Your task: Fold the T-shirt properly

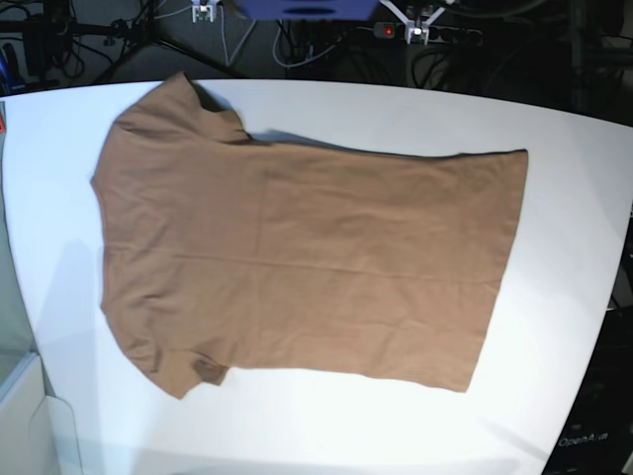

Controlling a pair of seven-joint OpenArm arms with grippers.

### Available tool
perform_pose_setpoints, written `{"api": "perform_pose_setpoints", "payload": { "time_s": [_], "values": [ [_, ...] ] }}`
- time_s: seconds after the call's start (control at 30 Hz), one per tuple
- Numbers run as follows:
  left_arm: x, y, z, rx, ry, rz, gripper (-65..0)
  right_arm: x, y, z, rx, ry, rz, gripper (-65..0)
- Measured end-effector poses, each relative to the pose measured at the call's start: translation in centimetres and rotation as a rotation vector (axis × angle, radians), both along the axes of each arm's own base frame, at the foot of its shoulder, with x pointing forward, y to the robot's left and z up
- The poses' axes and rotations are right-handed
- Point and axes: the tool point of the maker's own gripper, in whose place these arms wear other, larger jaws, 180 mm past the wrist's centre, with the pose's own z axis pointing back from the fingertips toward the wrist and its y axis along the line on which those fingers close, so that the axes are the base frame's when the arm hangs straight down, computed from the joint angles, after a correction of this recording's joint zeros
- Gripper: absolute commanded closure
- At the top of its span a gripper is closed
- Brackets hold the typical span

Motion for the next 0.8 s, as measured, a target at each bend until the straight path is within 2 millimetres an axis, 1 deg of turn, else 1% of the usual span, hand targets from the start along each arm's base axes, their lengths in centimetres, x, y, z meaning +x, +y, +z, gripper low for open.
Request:
{"api": "perform_pose_setpoints", "payload": {
  "time_s": [0.07, 0.17, 0.23, 0.3, 0.4, 0.53, 0.6, 0.63, 0.67, 0.73, 0.8],
  "values": [
    [-0.1, 0.4, 0.3, 0.006, -0.030, 0.005, -1.0, -0.1, -0.1, 0.3, -0.002, -0.026, 0.001, 0.0],
    [-0.4, 0.2, 0.7, 0.000, -0.073, 0.007, -1.0, -0.7, 0.0, 1.0, -0.005, -0.071, 0.005, 0.0],
    [-0.9, 0.7, 1.2, -0.002, -0.118, 0.007, -1.0, -1.2, -0.1, 1.8, -0.008, -0.119, 0.007, 0.0],
    [-2.1, 1.7, 2.0, 0.021, -0.163, 0.003, -1.0, -1.9, -0.5, 2.9, -0.019, -0.187, 0.011, 0.0],
    [-3.7, 2.4, 3.2, 0.032, -0.223, 0.006, -1.0, -2.8, -1.1, 4.8, -0.034, -0.281, 0.019, 0.0],
    [-4.7, 2.0, 4.9, 0.026, -0.320, 0.010, -1.0, -4.1, -1.0, 7.8, -0.034, -0.418, 0.036, 0.0],
    [-5.1, 1.9, 5.9, 0.023, -0.370, 0.008, -1.0, -5.0, -1.4, 9.3, -0.045, -0.468, 0.039, 0.0],
    [-5.5, 2.0, 6.3, 0.024, -0.386, 0.009, -1.0, -5.9, -1.6, 9.2, -0.048, -0.439, 0.043, 0.0],
    [-6.0, 2.0, 6.6, 0.025, -0.393, 0.009, -1.0, -6.2, -1.7, 9.2, -0.050, -0.430, 0.046, 0.0],
    [-6.4, 2.0, 7.6, 0.023, -0.440, 0.011, -1.0, -6.2, -1.8, 9.6, -0.052, -0.447, 0.049, 0.0],
    [-7.2, 1.9, 8.5, 0.022, -0.472, 0.013, -1.0, -5.6, -1.8, 9.8, -0.054, -0.476, 0.053, 0.0]
  ]
}}
